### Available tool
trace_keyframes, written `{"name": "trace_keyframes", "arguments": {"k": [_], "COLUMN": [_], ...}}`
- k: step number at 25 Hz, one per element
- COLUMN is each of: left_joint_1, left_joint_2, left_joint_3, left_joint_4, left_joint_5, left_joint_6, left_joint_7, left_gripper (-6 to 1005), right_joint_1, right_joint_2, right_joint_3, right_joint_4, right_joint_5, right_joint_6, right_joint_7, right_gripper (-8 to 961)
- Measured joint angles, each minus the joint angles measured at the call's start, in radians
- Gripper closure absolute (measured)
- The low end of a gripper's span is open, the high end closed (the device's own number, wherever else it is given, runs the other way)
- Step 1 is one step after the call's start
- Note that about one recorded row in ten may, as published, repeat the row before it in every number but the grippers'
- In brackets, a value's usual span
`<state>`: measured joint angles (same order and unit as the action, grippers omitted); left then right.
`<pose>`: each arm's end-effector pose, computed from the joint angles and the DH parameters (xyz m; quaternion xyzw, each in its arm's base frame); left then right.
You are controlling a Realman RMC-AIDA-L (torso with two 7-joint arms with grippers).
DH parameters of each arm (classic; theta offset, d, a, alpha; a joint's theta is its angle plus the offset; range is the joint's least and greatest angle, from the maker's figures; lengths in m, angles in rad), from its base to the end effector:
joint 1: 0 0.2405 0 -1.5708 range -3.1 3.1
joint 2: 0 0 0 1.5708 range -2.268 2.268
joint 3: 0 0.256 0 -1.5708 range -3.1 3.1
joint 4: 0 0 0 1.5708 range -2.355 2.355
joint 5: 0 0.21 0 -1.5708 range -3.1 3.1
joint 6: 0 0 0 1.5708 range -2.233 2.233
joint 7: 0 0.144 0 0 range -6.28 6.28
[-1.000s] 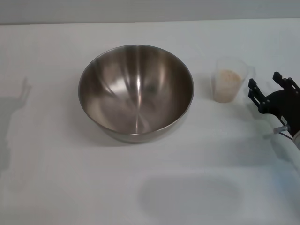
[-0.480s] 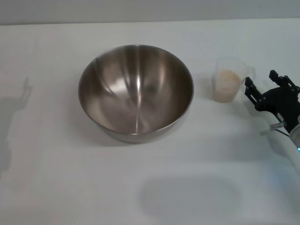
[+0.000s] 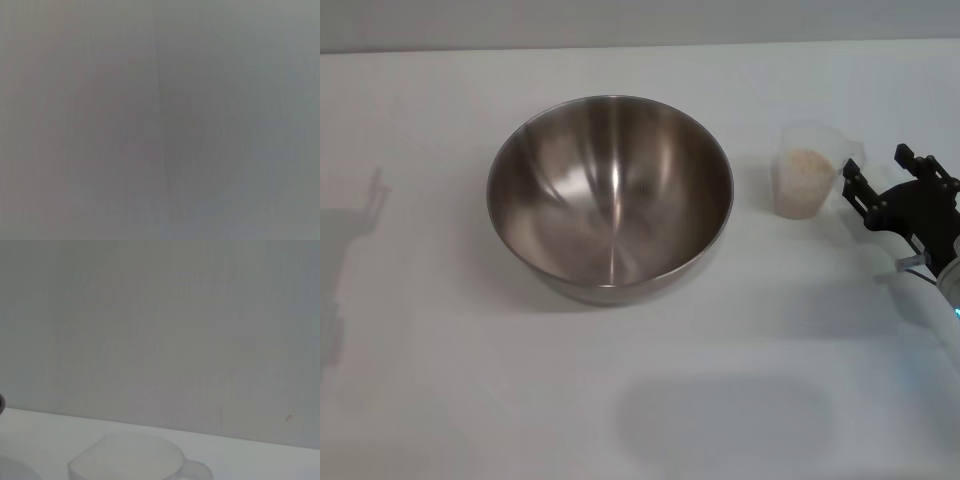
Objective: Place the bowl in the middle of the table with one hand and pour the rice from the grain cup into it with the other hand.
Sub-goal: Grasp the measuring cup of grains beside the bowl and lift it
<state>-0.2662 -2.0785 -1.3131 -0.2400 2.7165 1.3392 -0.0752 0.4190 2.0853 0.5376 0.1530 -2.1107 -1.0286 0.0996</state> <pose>-0.3436 0.2912 0.0244 -0.6386 -0.1659 -0.3157 0.6819 0.3437 0.3120 -0.0511 -0.7568 0.2540 0.2157 0.5623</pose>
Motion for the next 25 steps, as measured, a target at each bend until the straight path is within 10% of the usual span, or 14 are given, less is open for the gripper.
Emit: {"name": "trace_keyframes", "arguments": {"k": [25], "left_joint_1": [-0.002], "left_joint_2": [0.000], "left_joint_3": [0.000], "left_joint_4": [0.005], "left_joint_5": [0.002], "left_joint_6": [-0.020], "left_joint_7": [0.000], "left_gripper": [197], "right_joint_1": [0.009], "right_joint_2": [-0.001], "right_joint_3": [0.002], "right_joint_4": [-0.001], "right_joint_5": [0.001], "right_joint_6": [-0.003], "right_joint_7": [0.000], "right_gripper": [274]}}
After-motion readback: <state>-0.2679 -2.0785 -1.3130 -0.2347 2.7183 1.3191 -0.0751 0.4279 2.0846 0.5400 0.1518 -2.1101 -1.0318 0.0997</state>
